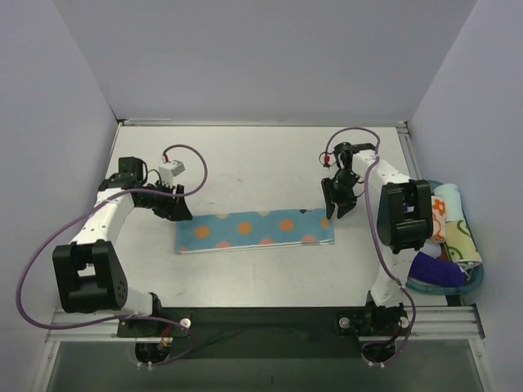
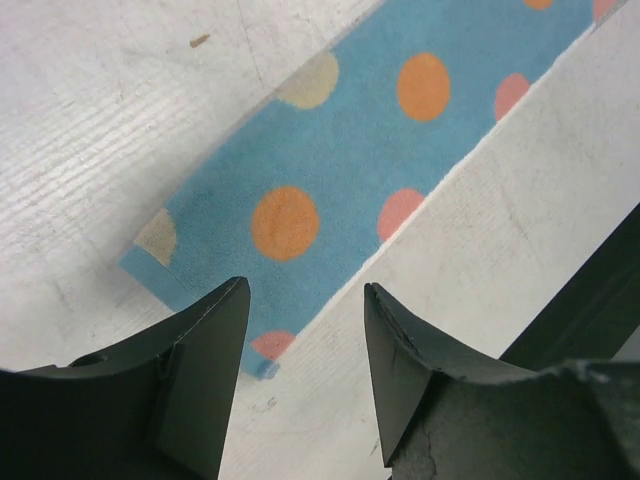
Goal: Roll the towels
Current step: Fold the towel
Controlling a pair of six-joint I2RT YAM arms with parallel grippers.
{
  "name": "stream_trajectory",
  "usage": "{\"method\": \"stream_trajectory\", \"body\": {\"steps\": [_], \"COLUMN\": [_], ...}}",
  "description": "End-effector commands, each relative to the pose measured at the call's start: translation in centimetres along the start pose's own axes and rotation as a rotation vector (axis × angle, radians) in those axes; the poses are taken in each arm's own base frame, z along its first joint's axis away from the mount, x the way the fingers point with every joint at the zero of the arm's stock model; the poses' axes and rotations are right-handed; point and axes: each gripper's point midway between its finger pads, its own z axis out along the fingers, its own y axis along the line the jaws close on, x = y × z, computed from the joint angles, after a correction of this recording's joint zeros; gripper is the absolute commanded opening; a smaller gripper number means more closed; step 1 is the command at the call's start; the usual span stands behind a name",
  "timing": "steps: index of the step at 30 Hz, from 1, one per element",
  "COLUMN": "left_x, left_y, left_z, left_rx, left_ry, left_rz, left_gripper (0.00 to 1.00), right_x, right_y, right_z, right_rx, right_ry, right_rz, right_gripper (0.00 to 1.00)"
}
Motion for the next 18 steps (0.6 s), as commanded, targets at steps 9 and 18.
{"method": "stream_trajectory", "body": {"steps": [9, 18], "left_x": [-1.8, -2.7], "left_y": [0.3, 0.4], "left_z": [-0.7, -1.9], "left_rx": [-0.031, -0.061], "left_ry": [-0.090, -0.131], "left_rz": [0.003, 0.022], "left_gripper": [0.60, 0.60], "right_x": [4.2, 2.9], "right_y": [2.0, 1.5], "right_z": [2.8, 4.7], "right_rx": [0.000, 0.130], "right_ry": [0.139, 0.159], "right_rz": [0.030, -0.034], "right_gripper": [0.32, 0.27]}}
